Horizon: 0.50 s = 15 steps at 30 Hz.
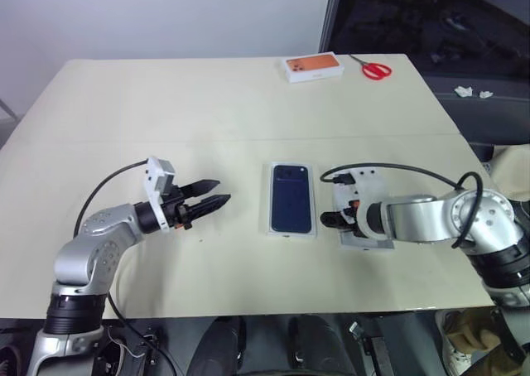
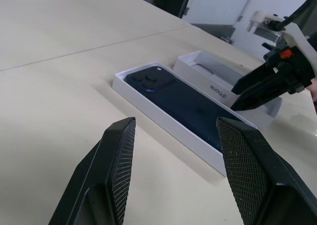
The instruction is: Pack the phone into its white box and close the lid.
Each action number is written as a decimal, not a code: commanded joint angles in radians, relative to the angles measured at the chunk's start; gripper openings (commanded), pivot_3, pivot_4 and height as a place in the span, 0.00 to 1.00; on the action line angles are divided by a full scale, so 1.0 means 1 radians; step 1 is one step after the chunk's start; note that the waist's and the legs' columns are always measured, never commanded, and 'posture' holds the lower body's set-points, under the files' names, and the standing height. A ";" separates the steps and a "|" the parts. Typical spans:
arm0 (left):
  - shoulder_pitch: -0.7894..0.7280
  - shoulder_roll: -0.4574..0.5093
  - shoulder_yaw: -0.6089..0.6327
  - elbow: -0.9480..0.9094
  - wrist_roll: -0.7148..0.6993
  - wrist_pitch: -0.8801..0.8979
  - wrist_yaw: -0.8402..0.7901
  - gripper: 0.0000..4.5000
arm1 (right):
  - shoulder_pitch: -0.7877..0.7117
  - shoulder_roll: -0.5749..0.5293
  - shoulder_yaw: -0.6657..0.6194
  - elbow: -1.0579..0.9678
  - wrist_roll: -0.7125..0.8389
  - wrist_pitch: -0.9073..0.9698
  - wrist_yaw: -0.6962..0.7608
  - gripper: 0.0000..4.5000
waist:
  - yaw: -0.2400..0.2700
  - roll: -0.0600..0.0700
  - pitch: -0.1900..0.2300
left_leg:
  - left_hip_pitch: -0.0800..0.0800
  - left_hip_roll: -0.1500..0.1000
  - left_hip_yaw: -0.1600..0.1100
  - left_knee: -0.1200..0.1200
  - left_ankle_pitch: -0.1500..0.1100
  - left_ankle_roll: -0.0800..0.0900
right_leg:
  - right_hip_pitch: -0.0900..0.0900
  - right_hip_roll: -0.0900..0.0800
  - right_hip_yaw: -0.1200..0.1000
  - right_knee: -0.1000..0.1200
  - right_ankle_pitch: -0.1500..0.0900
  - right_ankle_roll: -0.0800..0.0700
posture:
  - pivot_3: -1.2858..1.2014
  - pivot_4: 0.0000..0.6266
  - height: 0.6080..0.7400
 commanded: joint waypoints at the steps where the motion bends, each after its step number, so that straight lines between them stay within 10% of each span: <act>1: -0.014 -0.003 0.012 -0.027 -0.033 0.009 0.006 0.61 | 0.001 0.012 0.000 -0.040 0.023 -0.013 -0.007 0.38 | -0.001 0.000 0.000 | 0.000 0.000 0.000 0.000 0.000 0.000 | 0.000 0.000 0.000 0.000 0.000 0.000 | 0.52 0.24 1.00; 4: -0.018 0.000 0.011 -0.025 -0.039 0.015 0.010 0.61 | 0.002 0.016 0.003 -0.042 0.023 -0.013 -0.007 0.04 | -0.001 0.000 0.000 | 0.000 0.000 0.000 0.000 0.000 0.000 | 0.000 0.000 0.000 0.000 0.000 0.000 | 0.52 0.24 1.00; 15: -0.022 0.001 0.018 -0.018 -0.044 0.014 0.027 0.61 | -0.111 0.024 -0.043 0.061 0.023 -0.033 -0.029 0.01 | -0.001 0.000 0.000 | 0.000 0.000 0.000 0.000 0.000 0.000 | 0.000 0.000 0.000 0.000 0.000 0.000 | 0.52 0.24 1.00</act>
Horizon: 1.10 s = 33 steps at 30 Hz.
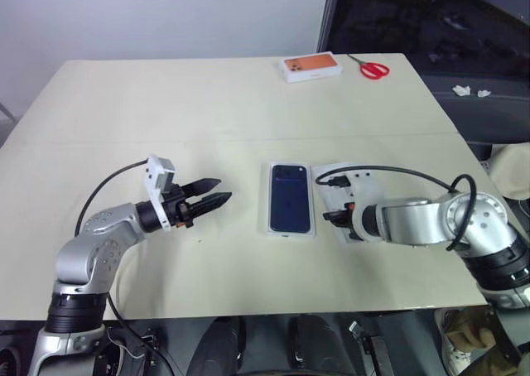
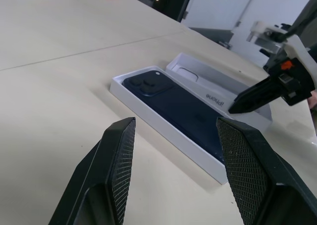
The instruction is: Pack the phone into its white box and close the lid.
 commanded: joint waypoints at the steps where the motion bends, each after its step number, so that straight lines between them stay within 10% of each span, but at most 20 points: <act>1: -0.018 0.004 0.018 -0.015 -0.013 -0.010 0.004 0.61 | -0.099 -0.012 -0.049 0.063 0.020 -0.026 -0.006 0.01 | 0.000 0.001 0.000 | 0.000 0.000 0.000 0.000 0.000 0.000 | 0.000 0.000 0.000 0.000 0.000 0.000 | 0.52 0.24 1.00; 16: -0.062 0.021 0.040 0.019 -0.012 -0.027 0.013 0.61 | -0.233 0.358 -0.297 0.154 -0.131 -0.220 0.494 0.01 | 0.002 0.001 0.002 | 0.000 0.001 0.000 -0.001 0.000 0.000 | -0.001 0.001 0.000 0.000 0.000 0.000 | 0.52 0.24 1.00; 33: -0.066 0.023 0.091 -0.028 -0.086 0.034 0.064 0.61 | -0.062 0.833 -0.430 0.076 0.020 -0.147 0.545 0.01 | -0.002 0.002 0.003 | 0.000 0.001 0.000 -0.002 0.000 0.000 | -0.003 0.001 0.001 0.001 0.000 0.000 | 0.52 0.24 1.00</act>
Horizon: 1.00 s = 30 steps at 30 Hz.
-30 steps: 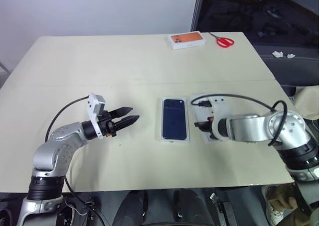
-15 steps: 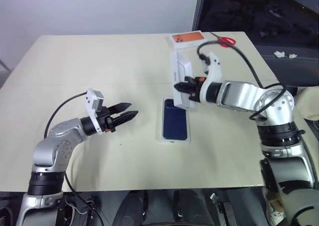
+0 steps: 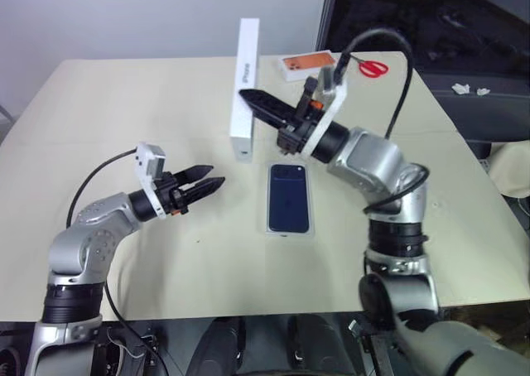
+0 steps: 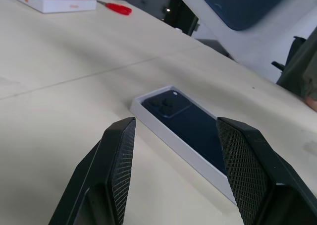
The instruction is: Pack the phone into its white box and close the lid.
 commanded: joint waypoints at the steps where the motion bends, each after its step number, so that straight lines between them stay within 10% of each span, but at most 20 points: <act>1: -0.007 0.013 0.051 -0.046 -0.040 0.012 0.015 0.61 | 0.067 0.021 -0.002 -0.040 0.024 0.065 0.017 0.01 | 0.002 0.000 0.000 | 0.000 0.000 0.000 0.000 0.000 0.000 | 0.000 0.000 0.000 0.000 0.000 0.000 | 0.52 0.24 1.00; 21: 0.061 0.006 0.039 -0.060 -0.050 0.030 0.053 0.61 | 0.224 -0.142 0.156 0.099 0.006 0.141 0.151 0.01 | 0.000 0.001 0.001 | 0.000 0.000 0.001 0.000 0.000 0.000 | 0.000 0.000 0.001 0.000 0.000 0.000 | 0.52 0.24 1.00; 30: 0.078 -0.111 -0.064 -0.001 0.028 -0.046 0.063 0.16 | 0.232 -0.167 0.156 0.116 -0.052 0.116 0.189 0.13 | 0.001 0.001 0.001 | 0.000 0.000 0.001 0.000 0.000 0.000 | 0.000 0.000 0.001 0.000 0.000 0.000 | 0.52 0.24 1.00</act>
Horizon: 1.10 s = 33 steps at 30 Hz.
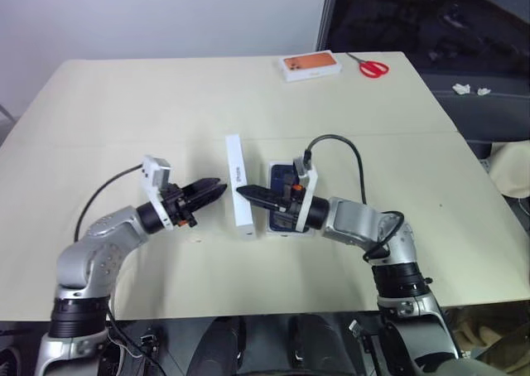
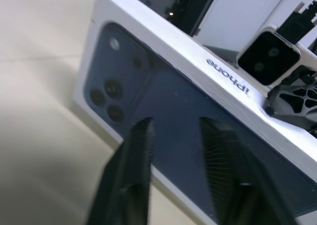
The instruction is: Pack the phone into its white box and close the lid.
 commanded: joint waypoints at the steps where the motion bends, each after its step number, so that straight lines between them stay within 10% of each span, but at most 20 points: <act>1: -0.005 -0.046 -0.045 0.022 0.050 -0.065 0.005 0.13 | -0.001 -0.010 -0.004 -0.009 -0.005 -0.004 0.032 0.13 | 0.001 0.000 0.000 | 0.000 0.000 0.000 0.000 0.000 0.000 | 0.000 0.000 0.000 0.000 0.000 0.000 | 0.52 0.24 1.00; 33: -0.006 -0.075 -0.048 -0.013 0.051 -0.061 0.014 0.13 | 0.027 -0.025 -0.020 0.012 -0.132 0.021 0.138 0.13 | 0.002 0.000 0.000 | 0.000 0.000 0.000 0.000 0.000 0.000 | 0.001 0.000 0.000 0.000 0.000 0.000 | 0.52 0.24 1.00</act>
